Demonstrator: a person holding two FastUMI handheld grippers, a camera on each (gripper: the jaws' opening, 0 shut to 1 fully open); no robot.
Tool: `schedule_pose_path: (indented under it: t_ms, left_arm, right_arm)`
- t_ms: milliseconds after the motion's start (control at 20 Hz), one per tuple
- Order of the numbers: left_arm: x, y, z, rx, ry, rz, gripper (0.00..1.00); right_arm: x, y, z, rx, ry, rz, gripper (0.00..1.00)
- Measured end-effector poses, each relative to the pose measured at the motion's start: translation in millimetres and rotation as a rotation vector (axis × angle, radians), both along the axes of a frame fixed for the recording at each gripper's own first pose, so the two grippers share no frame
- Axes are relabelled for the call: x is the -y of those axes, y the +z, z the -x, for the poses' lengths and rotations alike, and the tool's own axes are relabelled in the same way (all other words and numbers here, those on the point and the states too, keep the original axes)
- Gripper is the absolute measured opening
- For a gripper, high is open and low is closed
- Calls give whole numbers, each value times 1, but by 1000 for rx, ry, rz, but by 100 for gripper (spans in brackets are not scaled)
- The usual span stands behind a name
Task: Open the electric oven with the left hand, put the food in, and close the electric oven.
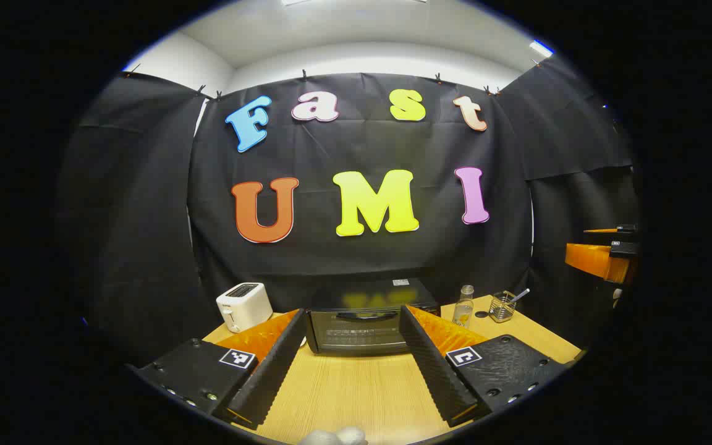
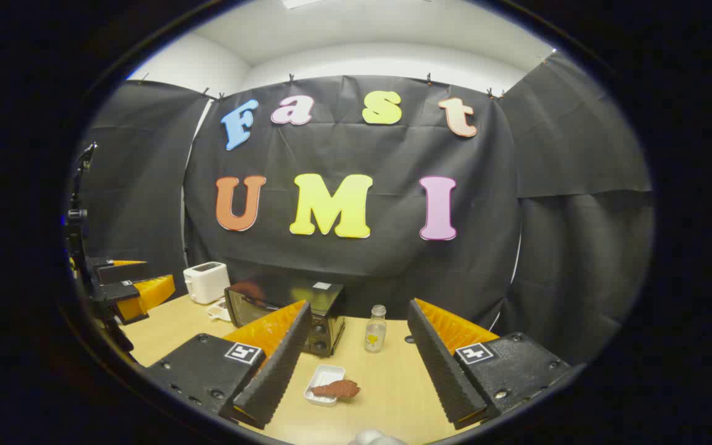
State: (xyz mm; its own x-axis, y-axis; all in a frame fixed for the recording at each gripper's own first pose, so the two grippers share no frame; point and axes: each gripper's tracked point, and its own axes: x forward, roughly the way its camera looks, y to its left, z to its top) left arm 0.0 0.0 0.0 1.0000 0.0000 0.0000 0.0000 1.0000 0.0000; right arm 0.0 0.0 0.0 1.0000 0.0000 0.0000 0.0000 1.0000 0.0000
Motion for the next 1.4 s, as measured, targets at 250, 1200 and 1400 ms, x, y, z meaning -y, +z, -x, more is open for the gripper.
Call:
schedule_pose_path:
  t_ms: [250, 1200, 1400]
  left_arm:
    - [0, 0, -7, 2, -12, -6, 96]
    - [7, -14, -90, -2, -39, 2, 96]
    - [20, -31, -140, -28, -72, 22, 96]
  right_arm:
    - [-1, 3, -1, 1, -4, 13, 96]
    - [4, 12, -4, -21, -28, -5, 99]
    - [15, 13, 1, -34, -72, -3, 96]
